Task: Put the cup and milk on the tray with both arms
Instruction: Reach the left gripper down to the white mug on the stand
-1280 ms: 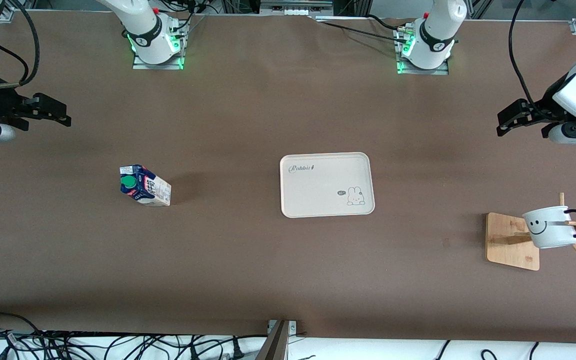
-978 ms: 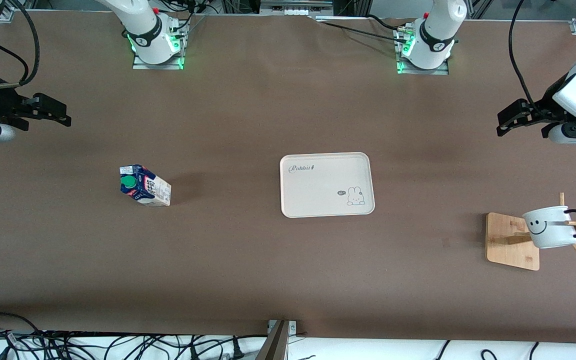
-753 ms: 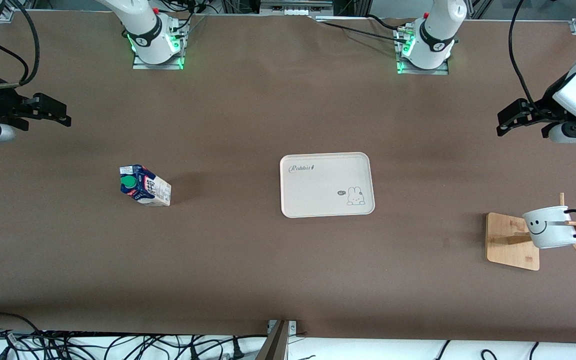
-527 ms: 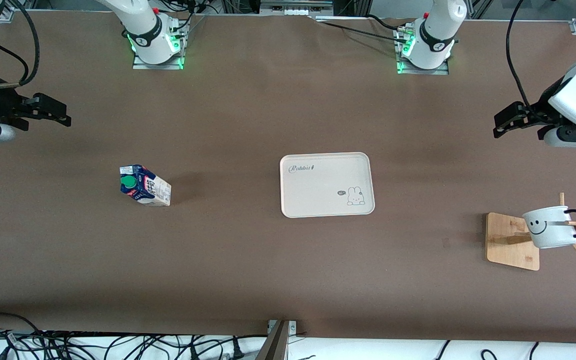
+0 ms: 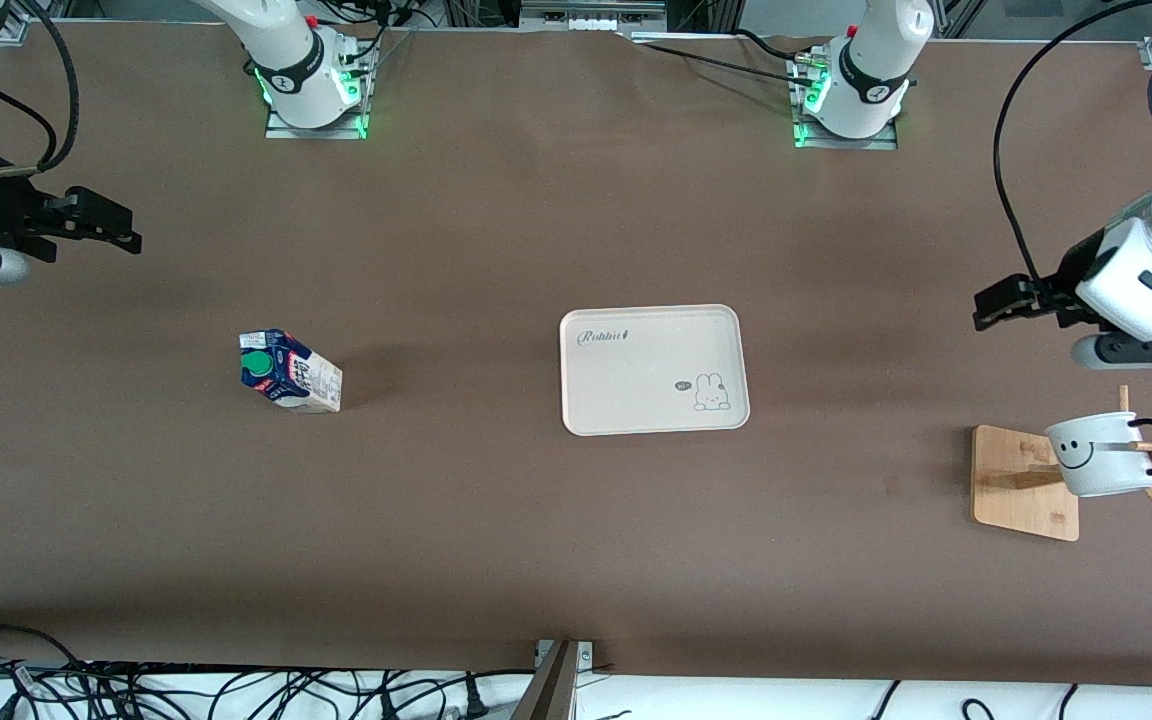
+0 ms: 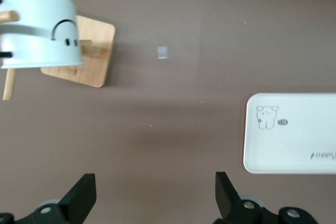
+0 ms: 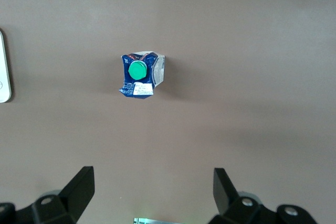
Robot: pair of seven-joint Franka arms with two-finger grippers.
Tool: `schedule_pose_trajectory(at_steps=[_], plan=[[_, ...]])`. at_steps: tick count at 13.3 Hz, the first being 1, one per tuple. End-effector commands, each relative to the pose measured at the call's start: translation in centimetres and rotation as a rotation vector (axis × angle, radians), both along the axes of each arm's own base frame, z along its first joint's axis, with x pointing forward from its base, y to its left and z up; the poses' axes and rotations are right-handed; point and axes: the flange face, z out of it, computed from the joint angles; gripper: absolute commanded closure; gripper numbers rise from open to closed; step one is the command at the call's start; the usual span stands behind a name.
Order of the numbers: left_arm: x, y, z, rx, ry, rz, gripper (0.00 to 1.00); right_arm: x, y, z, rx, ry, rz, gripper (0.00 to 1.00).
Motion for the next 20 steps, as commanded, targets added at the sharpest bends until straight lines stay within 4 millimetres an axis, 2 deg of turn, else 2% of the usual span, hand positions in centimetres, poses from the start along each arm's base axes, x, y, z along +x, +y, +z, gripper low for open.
schedule_pose_trajectory(at_steps=[1,3,6,9,13,17,19,20], plan=[[-1.3,2.1,0.0,0.003,-0.032,0.196,0.00,0.1,-0.2,0.5,-0.016,-0.009,-0.004,0.00],[-2.1,3.8,-1.0,-0.006,-0.114,0.256,0.00,0.1,-0.2,0.5,-0.018,-0.009,-0.004,0.00],[-4.1,7.7,-4.1,-0.033,-0.264,0.379,0.00,0.1,-0.1,0.5,-0.021,-0.009,-0.004,0.00],[-4.8,8.7,-7.7,-0.143,-0.379,0.576,0.00,0.1,-0.1,0.4,-0.021,-0.008,-0.002,0.00],[-2.6,11.4,-11.1,-0.164,-0.562,0.658,0.00,0.1,-0.1,0.5,-0.021,-0.009,-0.002,0.00],[-1.0,11.6,-13.9,-0.211,-0.634,0.726,0.00,0.1,-0.1,0.5,-0.021,-0.011,-0.002,0.00],[-0.4,11.1,-13.7,-0.216,-0.651,0.714,0.02,0.1,-0.1,0.5,-0.021,-0.011,-0.002,0.00],[0.0,11.1,-14.0,-0.212,-0.649,0.704,0.41,0.1,-0.1,0.5,-0.021,-0.011,-0.002,0.00]])
